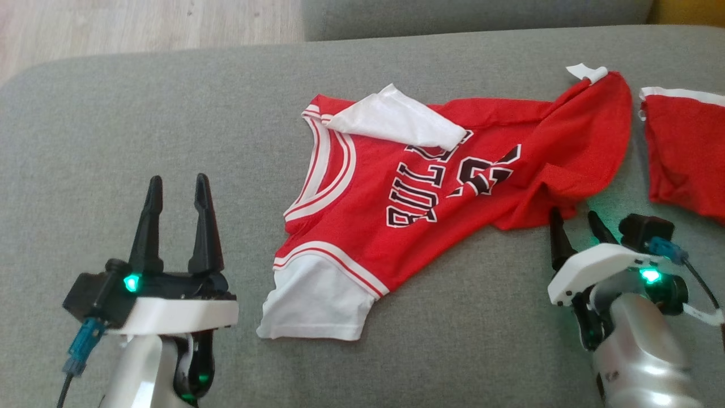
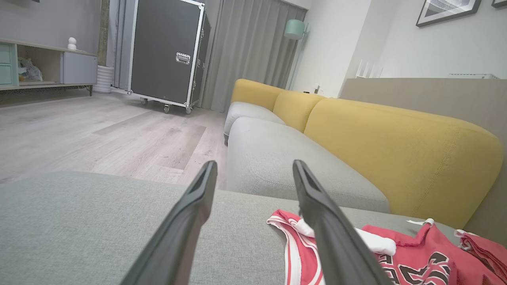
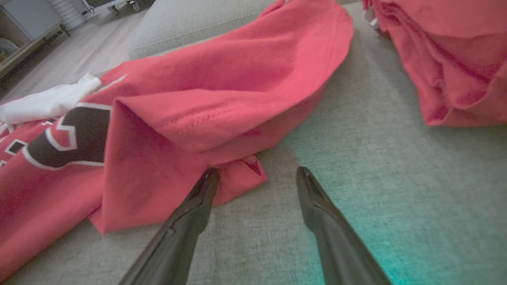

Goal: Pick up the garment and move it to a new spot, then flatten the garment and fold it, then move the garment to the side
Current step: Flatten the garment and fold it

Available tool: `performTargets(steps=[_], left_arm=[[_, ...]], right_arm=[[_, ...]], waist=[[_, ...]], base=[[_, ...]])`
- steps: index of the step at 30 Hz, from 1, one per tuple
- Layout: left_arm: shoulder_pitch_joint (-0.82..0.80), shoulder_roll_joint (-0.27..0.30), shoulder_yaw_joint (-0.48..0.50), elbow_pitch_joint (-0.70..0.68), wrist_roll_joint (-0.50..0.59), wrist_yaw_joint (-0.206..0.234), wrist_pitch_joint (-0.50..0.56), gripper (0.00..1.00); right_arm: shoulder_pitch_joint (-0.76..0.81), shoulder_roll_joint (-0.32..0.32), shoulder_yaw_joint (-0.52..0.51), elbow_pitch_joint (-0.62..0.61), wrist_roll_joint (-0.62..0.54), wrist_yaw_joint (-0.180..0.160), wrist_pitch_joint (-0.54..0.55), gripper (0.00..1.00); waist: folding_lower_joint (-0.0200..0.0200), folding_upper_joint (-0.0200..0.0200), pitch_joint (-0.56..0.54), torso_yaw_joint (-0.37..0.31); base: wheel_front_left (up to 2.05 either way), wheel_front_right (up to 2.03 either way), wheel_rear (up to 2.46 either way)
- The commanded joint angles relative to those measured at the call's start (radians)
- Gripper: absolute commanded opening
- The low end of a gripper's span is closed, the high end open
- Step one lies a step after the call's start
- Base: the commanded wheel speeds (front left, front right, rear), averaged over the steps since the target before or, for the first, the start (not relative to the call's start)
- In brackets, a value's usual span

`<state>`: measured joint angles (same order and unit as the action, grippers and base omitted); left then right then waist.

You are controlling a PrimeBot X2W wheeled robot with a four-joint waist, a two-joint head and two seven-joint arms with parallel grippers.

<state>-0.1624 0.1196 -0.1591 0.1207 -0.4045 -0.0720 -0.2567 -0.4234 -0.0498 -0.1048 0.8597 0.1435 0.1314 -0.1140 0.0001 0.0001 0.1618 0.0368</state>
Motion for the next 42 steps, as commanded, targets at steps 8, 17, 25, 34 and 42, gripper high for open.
performTargets(steps=[8,17,25,34,42], left_arm=[[-0.039,-0.012,0.075,-0.002,0.034,-0.03,-0.005,1.0],[-0.004,-0.027,0.114,0.011,0.047,-0.046,-0.005,1.0],[0.029,-0.048,0.14,0.006,0.056,-0.054,-0.005,1.0],[0.036,-0.061,0.13,0.012,0.066,-0.057,-0.005,1.0],[0.018,-0.065,0.121,0.021,0.067,-0.058,-0.005,1.0]], right_arm=[[-0.113,0.0,0.042,0.135,-0.048,-0.001,-0.019,0.0],[-0.093,0.0,0.009,0.152,-0.067,-0.001,-0.101,0.0],[-0.016,0.0,-0.087,0.042,-0.146,-0.001,-0.06,0.0],[0.057,0.0,-0.174,-0.132,-0.196,-0.001,0.074,1.0],[0.09,0.0,-0.007,-0.405,-0.106,-0.001,-0.103,1.0]], waist=[[-0.0001,-0.0001,0.004,-0.007],[-0.0001,-0.0001,-0.049,-0.101],[-0.0001,-0.0001,-0.097,-0.177],[-0.0001,-0.0001,-0.111,-0.183],[-0.0001,-0.0001,-0.094,-0.164]], base=[[0.0,0.0,0.0],[0.0,0.0,0.0],[0.0,0.0,0.0],[0.0,0.0,0.0],[0.0,0.0,0.0]])
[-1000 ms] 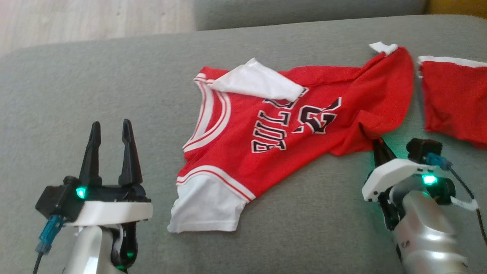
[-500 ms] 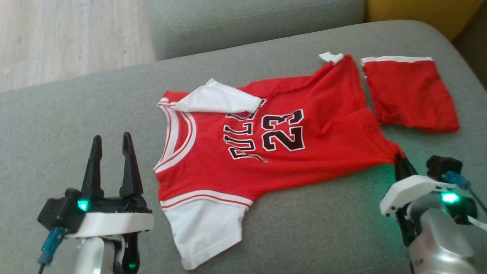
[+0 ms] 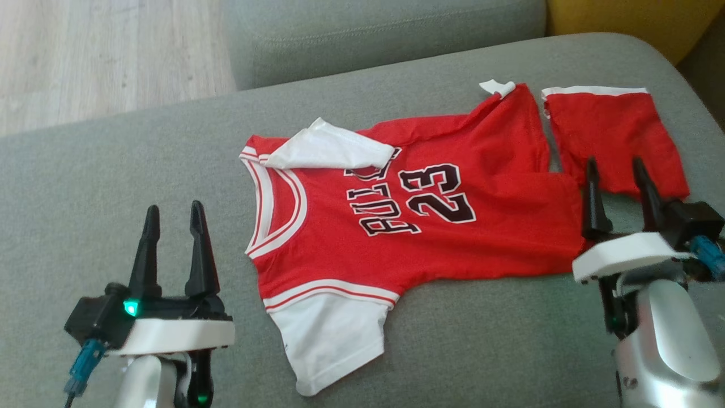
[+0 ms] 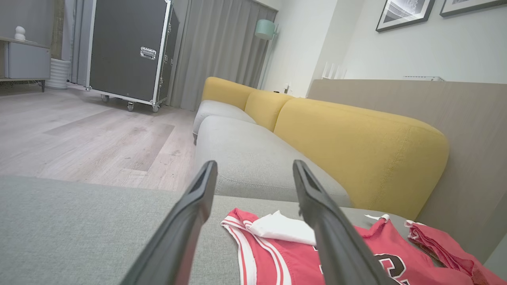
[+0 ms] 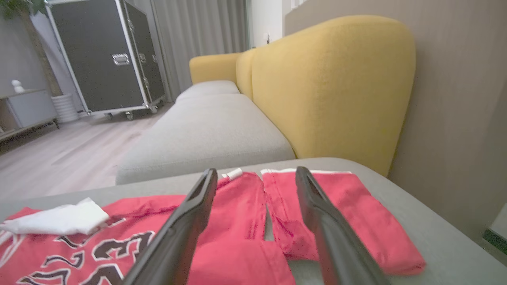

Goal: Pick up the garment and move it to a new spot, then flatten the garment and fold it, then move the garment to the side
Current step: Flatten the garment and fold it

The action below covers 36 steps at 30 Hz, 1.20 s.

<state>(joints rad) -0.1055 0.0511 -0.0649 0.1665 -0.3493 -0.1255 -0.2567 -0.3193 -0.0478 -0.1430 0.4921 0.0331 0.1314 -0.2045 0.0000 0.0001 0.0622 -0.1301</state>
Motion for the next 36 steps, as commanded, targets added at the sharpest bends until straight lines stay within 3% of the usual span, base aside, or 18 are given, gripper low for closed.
performTargets(steps=[1,6,10,13,22,26,31,36], left_arm=[[-0.045,0.003,0.025,-0.023,0.013,-0.005,-0.005,1.0],[-0.108,0.035,-0.022,0.002,0.014,-0.005,-0.005,1.0],[-0.216,0.098,-0.114,0.038,-0.02,-0.005,0.041,1.0],[-0.344,0.168,-0.228,0.059,-0.089,-0.005,0.159,1.0],[-0.792,0.394,-0.577,0.138,-0.405,-0.005,0.654,1.0],[-0.904,0.464,-0.674,0.198,-0.488,-0.005,0.782,1.0],[-0.979,0.516,-0.759,0.254,-0.513,-0.005,0.835,1.0],[-1.05,0.547,-0.813,0.329,-0.525,-0.005,0.814,1.0]], right_arm=[[-0.005,-0.002,0.05,-0.061,0.021,-0.001,-0.024,1.0],[0.034,-0.002,0.105,-0.141,0.065,-0.001,-0.048,1.0],[0.037,-0.002,0.11,-0.175,0.098,-0.001,-0.054,1.0],[0.026,-0.002,0.112,-0.194,0.114,-0.001,-0.056,1.0],[-0.044,-0.002,0.159,-0.244,0.172,-0.001,-0.057,1.0],[-0.06,-0.002,0.192,-0.258,0.206,-0.001,-0.057,1.0],[-0.071,-0.002,0.216,-0.271,0.233,-0.001,-0.057,1.0],[-0.074,-0.002,0.23,-0.284,0.253,-0.001,-0.057,1.0]], waist=[[0.0,-0.0001,0.013,0.006],[0.0,-0.0001,0.06,0.005],[0.0,-0.0001,0.103,-0.007],[0.0,-0.0001,0.14,-0.019],[0.0,-0.0001,0.276,-0.1],[0.0,-0.0001,0.326,-0.148],[0.0,-0.0001,0.368,-0.188],[0.0,-0.0001,0.409,-0.222]], base=[[0.0,0.0,0.0],[0.0,0.0,0.0],[0.0,0.0,0.0],[0.0,0.0,0.0],[0.0,0.0,0.0],[0.0,0.0,0.0],[0.0,0.0,0.0],[0.0,0.0,0.0]])
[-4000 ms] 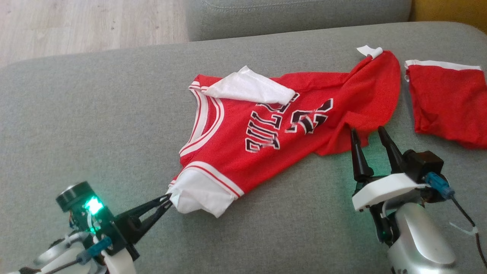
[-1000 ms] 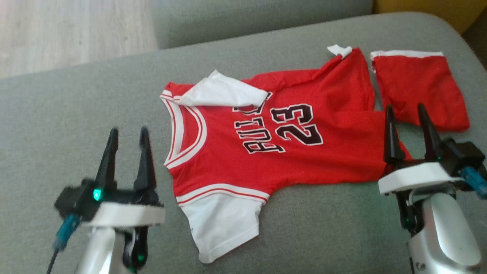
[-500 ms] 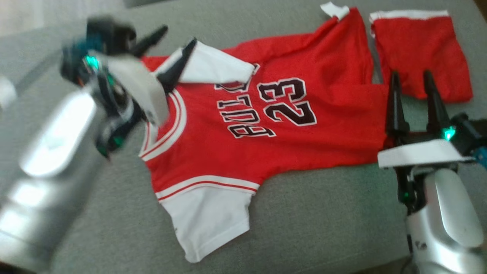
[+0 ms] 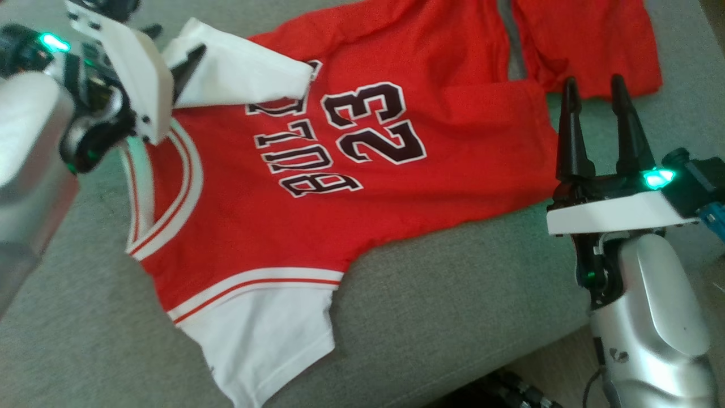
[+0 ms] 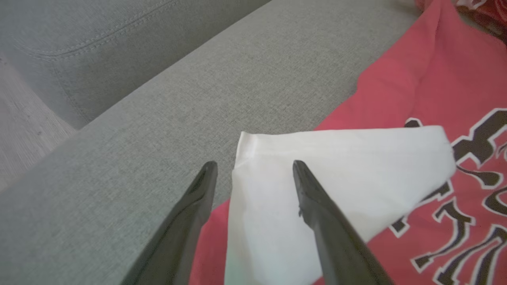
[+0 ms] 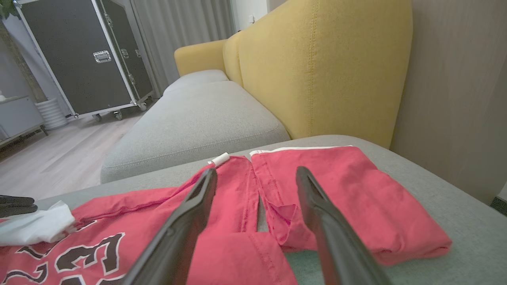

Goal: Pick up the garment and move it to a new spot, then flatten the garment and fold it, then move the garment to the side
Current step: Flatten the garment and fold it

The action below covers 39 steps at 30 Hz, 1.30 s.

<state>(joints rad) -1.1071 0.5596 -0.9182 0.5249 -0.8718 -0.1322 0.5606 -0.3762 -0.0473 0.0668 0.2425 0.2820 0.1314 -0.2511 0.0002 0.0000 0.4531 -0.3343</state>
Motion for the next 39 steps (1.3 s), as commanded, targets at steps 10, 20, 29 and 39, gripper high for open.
performTargets(steps=[10,20,29,39], left_arm=[[-0.131,0.046,-0.045,0.077,-0.049,0.002,-0.02,1.0],[-0.15,0.05,-0.109,0.084,-0.151,0.002,-0.014,0.0],[-0.243,0.069,-0.094,0.187,-0.059,0.039,-0.296,0.0],[-0.389,0.083,-0.066,0.418,0.081,0.163,-0.592,0.0]], right_arm=[[-0.02,-0.003,0.041,-0.043,0.023,-0.001,-0.011,1.0],[-0.017,-0.003,0.035,-0.035,0.018,-0.001,-0.011,1.0],[-0.025,-0.003,0.032,-0.03,0.004,-0.001,-0.011,1.0],[-0.024,-0.003,0.039,-0.034,-0.003,-0.001,-0.011,1.0]], waist=[[-0.0002,0.0,0.061,-0.06],[-0.0002,0.0,0.064,-0.065],[-0.0002,0.0,0.073,-0.054],[-0.0002,0.0,0.088,-0.053]], base=[[0.0,0.0,0.0],[0.0,0.0,0.0],[0.0,0.0,0.0],[0.0,0.0,0.0]])
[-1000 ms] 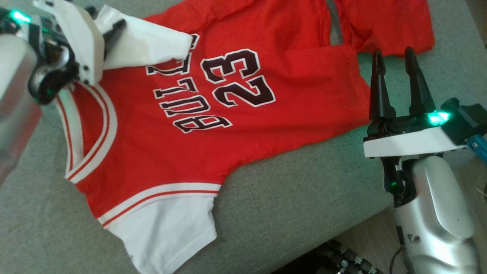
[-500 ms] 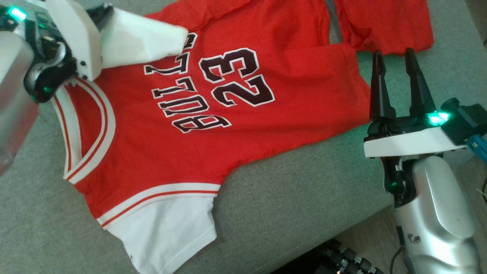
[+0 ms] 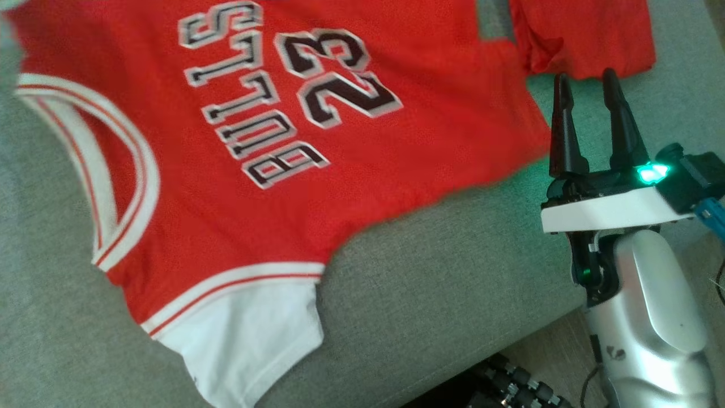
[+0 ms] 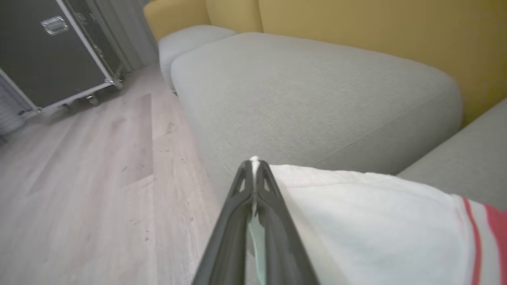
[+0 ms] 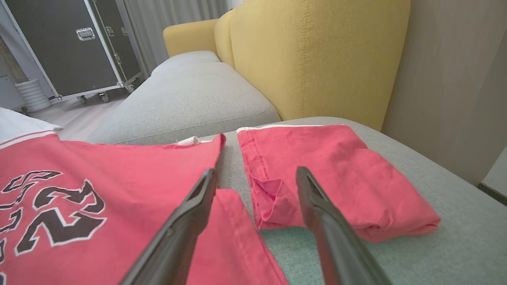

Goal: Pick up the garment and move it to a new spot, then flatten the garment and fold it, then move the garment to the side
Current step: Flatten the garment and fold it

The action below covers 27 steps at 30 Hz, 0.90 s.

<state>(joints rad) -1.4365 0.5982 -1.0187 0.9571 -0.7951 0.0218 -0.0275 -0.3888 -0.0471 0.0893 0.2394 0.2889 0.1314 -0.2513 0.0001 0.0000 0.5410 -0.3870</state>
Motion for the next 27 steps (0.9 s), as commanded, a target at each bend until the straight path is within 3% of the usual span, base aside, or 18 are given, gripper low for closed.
performTargets(steps=[1,10,11,22,27], left_arm=[[-0.074,0.046,0.031,0.004,0.017,0.013,-0.021,0.0],[-0.186,0.045,0.006,0.135,0.093,0.048,-0.145,0.0],[-0.194,0.039,0.004,0.144,0.1,0.057,-0.157,1.0],[-0.138,-0.07,0.049,0.149,0.061,0.031,-0.232,1.0],[-0.036,-0.099,0.135,0.017,0.045,0.015,-0.234,1.0]], right_arm=[[-0.011,-0.003,0.018,-0.03,-0.011,-0.001,-0.01,1.0],[-0.014,-0.003,0.028,-0.033,-0.009,-0.001,-0.01,1.0],[-0.015,-0.003,0.026,-0.033,-0.01,-0.001,-0.01,1.0],[-0.036,-0.003,0.007,-0.041,-0.061,-0.001,-0.01,1.0],[-0.043,-0.003,-0.014,-0.028,-0.113,-0.001,-0.01,1.0]], waist=[[-0.0001,0.0,0.003,0.0],[-0.0001,0.0,0.026,-0.007],[-0.0001,0.0,0.029,-0.004],[-0.0001,0.0,-0.026,0.098],[-0.0001,0.0,-0.101,0.173]], base=[[0.0,0.0,0.0],[0.0,0.0,0.0],[0.0,0.0,0.0],[0.0,0.0,0.0],[0.0,0.0,0.0]])
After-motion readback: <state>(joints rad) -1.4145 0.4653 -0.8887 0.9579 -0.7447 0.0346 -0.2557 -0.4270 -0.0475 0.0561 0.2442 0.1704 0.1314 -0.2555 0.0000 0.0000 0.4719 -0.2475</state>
